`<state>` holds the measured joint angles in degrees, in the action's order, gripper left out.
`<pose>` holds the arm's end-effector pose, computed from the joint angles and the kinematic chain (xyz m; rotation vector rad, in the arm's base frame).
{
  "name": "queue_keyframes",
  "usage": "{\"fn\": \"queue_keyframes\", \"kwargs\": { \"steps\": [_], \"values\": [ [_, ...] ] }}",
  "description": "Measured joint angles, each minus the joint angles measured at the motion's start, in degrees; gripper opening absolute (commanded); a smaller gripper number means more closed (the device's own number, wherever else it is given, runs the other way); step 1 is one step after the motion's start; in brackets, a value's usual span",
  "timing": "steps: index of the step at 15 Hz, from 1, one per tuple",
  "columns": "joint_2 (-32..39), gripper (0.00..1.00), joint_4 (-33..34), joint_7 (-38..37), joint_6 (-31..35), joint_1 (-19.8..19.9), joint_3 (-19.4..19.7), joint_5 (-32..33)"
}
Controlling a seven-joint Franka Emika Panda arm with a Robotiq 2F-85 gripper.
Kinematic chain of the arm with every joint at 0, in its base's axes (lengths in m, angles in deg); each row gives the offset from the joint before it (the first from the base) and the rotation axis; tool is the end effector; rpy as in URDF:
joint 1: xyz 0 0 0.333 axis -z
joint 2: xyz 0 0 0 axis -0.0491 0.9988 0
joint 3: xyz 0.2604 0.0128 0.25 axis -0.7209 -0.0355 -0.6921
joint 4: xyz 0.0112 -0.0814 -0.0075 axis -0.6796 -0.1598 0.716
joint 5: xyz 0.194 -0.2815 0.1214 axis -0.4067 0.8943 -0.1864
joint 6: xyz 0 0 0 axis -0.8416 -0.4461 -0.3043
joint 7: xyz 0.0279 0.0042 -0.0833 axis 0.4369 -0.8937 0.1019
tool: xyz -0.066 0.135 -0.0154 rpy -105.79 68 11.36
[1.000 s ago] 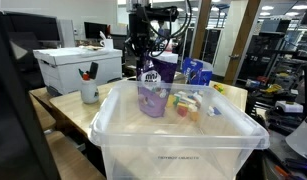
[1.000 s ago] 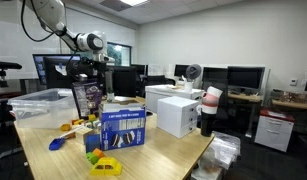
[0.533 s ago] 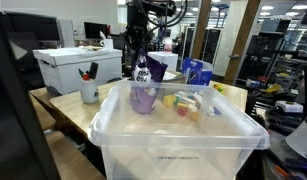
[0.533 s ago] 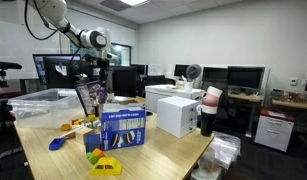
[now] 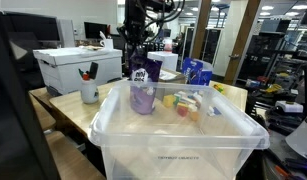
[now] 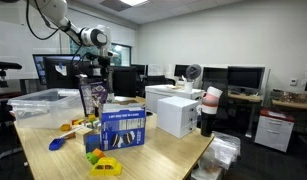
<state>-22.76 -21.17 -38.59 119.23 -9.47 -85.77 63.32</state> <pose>0.6493 0.1752 0.4312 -3.0320 0.5541 -0.0310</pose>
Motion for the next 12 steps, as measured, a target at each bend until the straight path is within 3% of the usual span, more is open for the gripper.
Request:
{"fn": "queue_keyframes", "kwargs": {
  "steps": [6, 7, 8, 12],
  "values": [
    [0.5, 0.05, 0.3, 0.0, 0.0, 0.0, -0.1, 0.0],
    [0.7, 0.12, 0.3, 0.1, 0.0, 0.0, -0.1, 0.0],
    [0.8, 0.30, 0.3, 0.1, 0.0, 0.0, -0.1, 0.0],
    [1.3, 0.51, 0.3, 0.5, 0.0, 0.0, -0.2, 0.0]
  ]
}}
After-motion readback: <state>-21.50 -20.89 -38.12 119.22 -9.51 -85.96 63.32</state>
